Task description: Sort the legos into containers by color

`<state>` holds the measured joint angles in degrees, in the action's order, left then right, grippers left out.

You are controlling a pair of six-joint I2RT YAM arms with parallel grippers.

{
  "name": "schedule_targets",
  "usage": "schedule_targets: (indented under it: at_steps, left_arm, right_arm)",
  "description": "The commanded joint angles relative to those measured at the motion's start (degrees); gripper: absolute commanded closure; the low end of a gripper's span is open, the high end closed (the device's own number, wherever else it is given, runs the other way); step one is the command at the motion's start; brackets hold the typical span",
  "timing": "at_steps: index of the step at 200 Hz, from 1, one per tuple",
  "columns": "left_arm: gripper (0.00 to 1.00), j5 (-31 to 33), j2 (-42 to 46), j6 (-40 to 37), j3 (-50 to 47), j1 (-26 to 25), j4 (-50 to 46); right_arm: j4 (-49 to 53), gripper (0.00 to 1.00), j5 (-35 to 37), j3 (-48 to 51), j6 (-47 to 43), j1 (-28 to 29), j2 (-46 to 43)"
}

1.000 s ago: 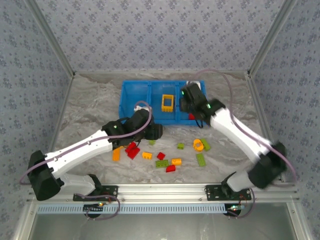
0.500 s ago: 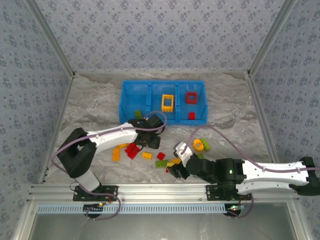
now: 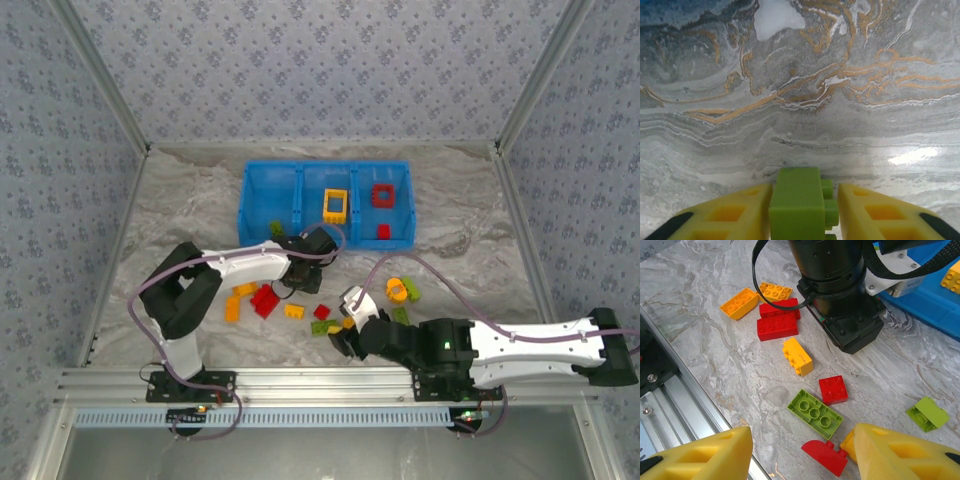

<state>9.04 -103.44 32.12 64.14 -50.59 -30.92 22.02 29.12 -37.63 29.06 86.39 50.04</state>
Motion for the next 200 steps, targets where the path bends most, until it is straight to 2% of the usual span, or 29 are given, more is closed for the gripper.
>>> schedule_targets:
  at_steps: [1,49,89,112,145,200]
  left_arm:
    - [0.69,2.3,0.0,-0.9,1.3,0.1,0.5]
    - [0.71,7.2,10.5,-0.1,2.6,0.6,-6.9]
    - [0.71,8.3,15.7,-4.0,6.4,8.2,-13.4]
    - [0.71,8.2,13.8,-6.5,9.5,13.7,-14.7]
    - [0.71,7.1,8.4,-8.9,13.4,19.8,-13.3]
    - [0.71,5.2,-1.3,-9.2,18.6,22.9,-10.9]
  right_arm:
    - [0.2,0.43,2.0,-1.9,1.3,-0.5,-0.3]
    - [-3.4,0.42,1.5,-3.8,-2.1,-3.7,1.0]
    - [-11.4,0.42,-1.4,-8.3,-8.1,-8.9,8.2]
    - [-15.9,0.41,-1.5,-11.0,-9.2,-12.3,13.6]
    - [-21.8,0.40,1.2,-14.2,-8.7,-14.1,19.2]
    - [-22.6,0.40,0.8,-14.0,-5.5,-14.6,21.2]
